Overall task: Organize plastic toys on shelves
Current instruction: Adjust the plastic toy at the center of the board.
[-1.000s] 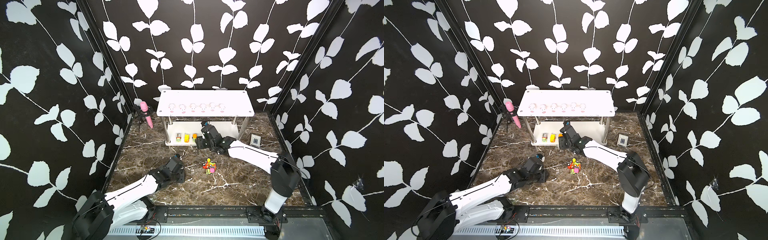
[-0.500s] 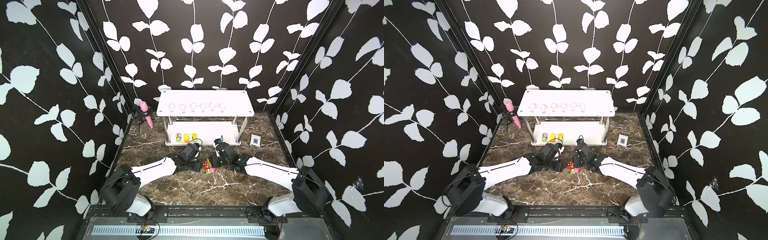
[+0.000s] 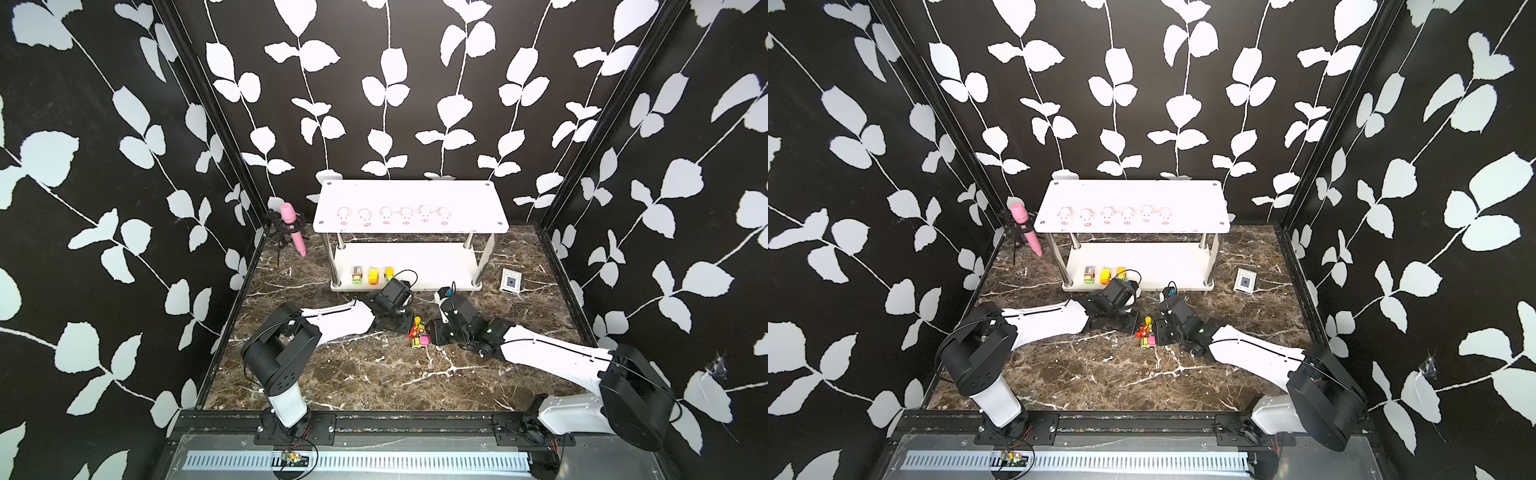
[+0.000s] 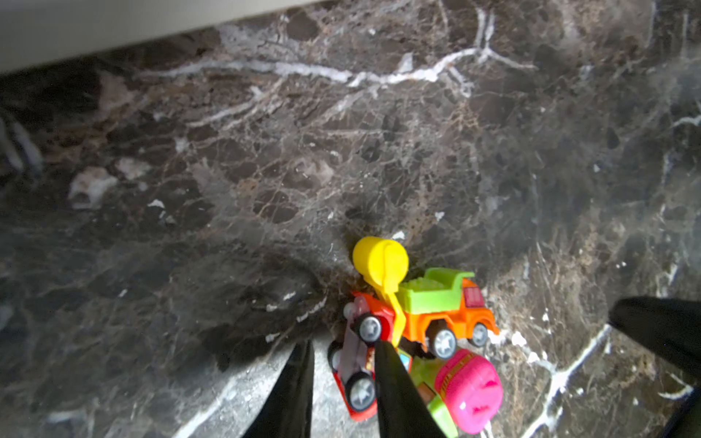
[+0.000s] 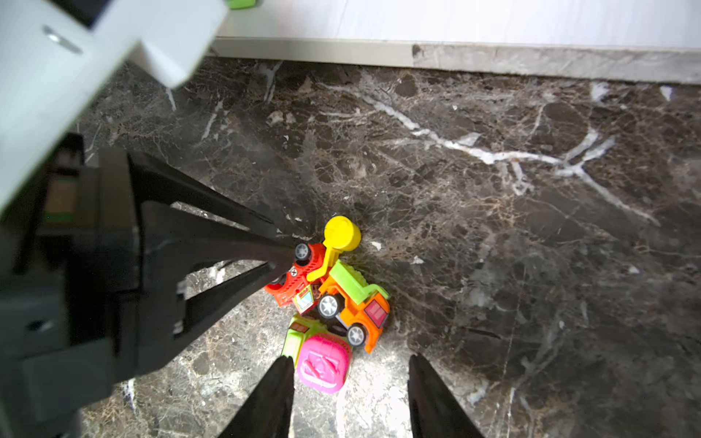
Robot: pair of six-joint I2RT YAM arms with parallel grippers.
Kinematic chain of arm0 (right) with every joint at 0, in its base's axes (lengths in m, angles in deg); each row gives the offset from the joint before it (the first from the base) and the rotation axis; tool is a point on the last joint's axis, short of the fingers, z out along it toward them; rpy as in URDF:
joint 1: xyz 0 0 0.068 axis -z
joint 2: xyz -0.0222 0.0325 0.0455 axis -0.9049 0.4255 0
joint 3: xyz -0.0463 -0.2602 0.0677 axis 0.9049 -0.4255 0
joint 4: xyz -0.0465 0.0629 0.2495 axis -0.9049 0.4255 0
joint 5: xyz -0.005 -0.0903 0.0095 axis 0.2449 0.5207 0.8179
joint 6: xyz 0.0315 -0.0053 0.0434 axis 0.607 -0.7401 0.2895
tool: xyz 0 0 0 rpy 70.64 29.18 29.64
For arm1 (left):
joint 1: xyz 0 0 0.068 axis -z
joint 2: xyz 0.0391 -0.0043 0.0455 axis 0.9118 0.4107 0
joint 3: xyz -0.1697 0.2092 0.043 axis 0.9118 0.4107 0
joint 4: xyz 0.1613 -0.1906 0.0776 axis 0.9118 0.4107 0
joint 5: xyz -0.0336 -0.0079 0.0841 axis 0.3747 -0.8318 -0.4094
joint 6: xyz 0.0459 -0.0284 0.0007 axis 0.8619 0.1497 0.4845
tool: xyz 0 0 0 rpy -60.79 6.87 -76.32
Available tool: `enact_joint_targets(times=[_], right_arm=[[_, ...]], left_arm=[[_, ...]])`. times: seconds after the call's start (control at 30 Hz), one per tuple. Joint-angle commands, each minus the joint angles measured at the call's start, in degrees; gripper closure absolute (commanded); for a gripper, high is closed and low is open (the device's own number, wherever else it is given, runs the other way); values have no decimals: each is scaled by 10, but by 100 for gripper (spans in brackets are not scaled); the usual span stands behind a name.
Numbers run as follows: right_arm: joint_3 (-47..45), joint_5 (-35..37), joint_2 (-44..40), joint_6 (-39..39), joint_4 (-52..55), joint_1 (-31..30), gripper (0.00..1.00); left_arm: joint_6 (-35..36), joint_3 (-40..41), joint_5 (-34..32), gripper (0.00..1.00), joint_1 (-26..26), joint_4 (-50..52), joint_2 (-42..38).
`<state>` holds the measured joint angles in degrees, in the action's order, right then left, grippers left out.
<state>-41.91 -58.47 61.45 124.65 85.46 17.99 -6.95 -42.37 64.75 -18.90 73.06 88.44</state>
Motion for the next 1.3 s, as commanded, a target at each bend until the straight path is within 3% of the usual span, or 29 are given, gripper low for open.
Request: enact_joint_targets(times=[0.0,0.17,0.5,0.7,0.87,1.03,1.27], right_arm=[[-11,-8,2,6,-17,2,50],[-5,-18,22,9,-26,2,50],[7,-38,43,12,-34,2,50],[16,-45,44,8,-33,2,50],[36,-56,53,-11,-22,0,50],[54,-56,58,-21,-13,0,52],[56,-54,56,-17,-17,0,52]], left_arm=[[0,2,-3,72,2,1,-9],[-5,39,-16,76,2,5,-20],[-38,113,-112,77,2,33,-54],[-29,111,-151,76,2,68,-76],[-11,101,-125,73,2,71,-120],[-2,123,-11,73,3,-21,-168],[-16,88,21,69,3,-53,-122]])
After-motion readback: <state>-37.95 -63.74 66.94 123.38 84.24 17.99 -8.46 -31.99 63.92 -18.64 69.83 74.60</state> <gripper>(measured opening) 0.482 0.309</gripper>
